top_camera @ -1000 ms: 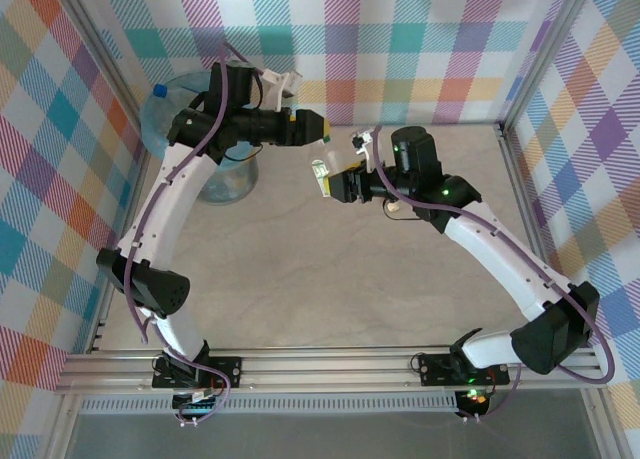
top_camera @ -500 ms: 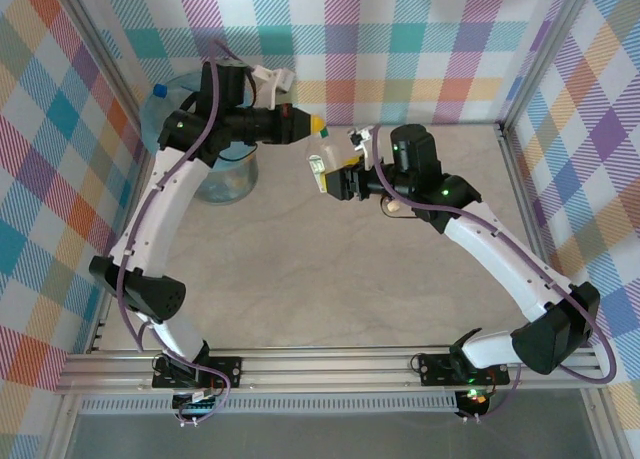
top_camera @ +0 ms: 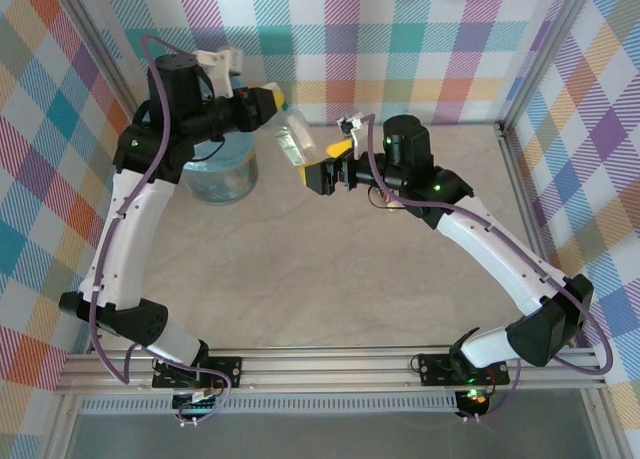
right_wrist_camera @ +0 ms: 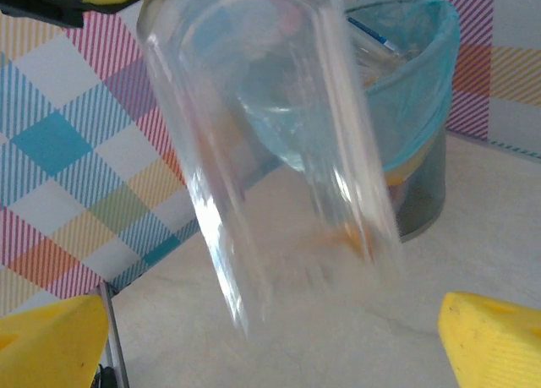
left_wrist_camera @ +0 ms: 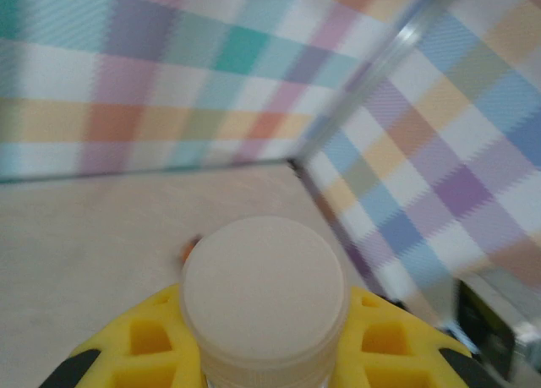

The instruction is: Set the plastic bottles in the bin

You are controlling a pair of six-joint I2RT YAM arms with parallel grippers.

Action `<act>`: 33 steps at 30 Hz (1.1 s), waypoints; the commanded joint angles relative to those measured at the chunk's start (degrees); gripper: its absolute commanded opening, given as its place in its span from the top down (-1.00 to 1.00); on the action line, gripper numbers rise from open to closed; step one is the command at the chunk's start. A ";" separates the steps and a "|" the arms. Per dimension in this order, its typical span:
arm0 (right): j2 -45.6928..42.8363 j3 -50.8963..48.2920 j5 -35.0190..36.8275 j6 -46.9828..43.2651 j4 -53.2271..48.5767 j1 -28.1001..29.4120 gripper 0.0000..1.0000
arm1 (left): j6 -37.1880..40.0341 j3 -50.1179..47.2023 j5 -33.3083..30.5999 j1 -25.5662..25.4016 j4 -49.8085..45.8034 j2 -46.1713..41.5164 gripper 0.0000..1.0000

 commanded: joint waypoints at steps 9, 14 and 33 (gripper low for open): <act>-1.32 0.29 5.20 -2.71 -1.32 0.47 -0.99 | 16.73 5.98 -34.48 16.90 -0.59 1.59 1.00; -1.72 0.06 5.55 -3.61 -2.52 0.47 -0.99 | 20.32 17.61 -35.84 21.57 -4.64 13.20 1.00; -0.80 0.44 5.16 -5.13 -4.14 0.56 -0.99 | 29.89 16.54 -31.30 21.67 -1.69 20.26 -0.72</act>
